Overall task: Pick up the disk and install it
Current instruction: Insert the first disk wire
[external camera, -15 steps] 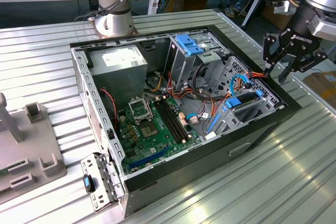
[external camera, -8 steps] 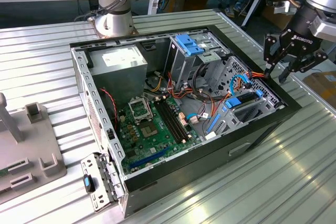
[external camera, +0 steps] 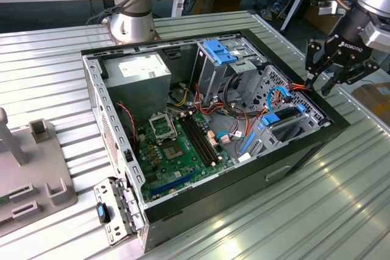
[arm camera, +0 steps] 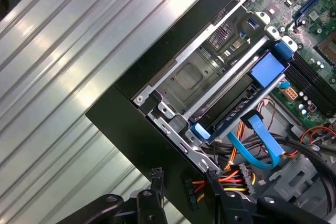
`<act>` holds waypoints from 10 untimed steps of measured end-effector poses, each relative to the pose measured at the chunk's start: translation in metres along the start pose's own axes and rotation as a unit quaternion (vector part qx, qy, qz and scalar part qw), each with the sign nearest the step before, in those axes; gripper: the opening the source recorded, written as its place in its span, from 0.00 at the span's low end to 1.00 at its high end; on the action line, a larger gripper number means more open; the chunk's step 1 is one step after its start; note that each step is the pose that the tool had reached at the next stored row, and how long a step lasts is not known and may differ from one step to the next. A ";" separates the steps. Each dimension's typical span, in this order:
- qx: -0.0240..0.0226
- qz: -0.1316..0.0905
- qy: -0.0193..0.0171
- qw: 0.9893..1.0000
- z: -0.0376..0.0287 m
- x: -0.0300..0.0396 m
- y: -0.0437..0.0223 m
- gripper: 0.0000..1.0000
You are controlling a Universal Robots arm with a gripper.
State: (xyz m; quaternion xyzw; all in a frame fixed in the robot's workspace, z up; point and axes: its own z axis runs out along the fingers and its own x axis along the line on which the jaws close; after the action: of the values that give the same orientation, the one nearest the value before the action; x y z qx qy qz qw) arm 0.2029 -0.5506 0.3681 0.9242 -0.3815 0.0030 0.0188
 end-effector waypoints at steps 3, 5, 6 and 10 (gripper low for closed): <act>0.006 -0.008 -0.005 1.000 0.0002 0.0000 0.0000 0.44; 0.008 -0.013 -0.006 1.000 0.0005 0.0003 0.0004 0.44; 0.010 -0.017 -0.008 1.000 0.0004 0.0003 0.0004 0.44; 0.011 -0.023 -0.009 1.000 0.0005 0.0009 0.0010 0.44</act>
State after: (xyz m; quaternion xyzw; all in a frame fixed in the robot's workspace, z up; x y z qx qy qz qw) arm 0.2029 -0.5519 0.3676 0.9327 -0.3605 -0.0017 0.0050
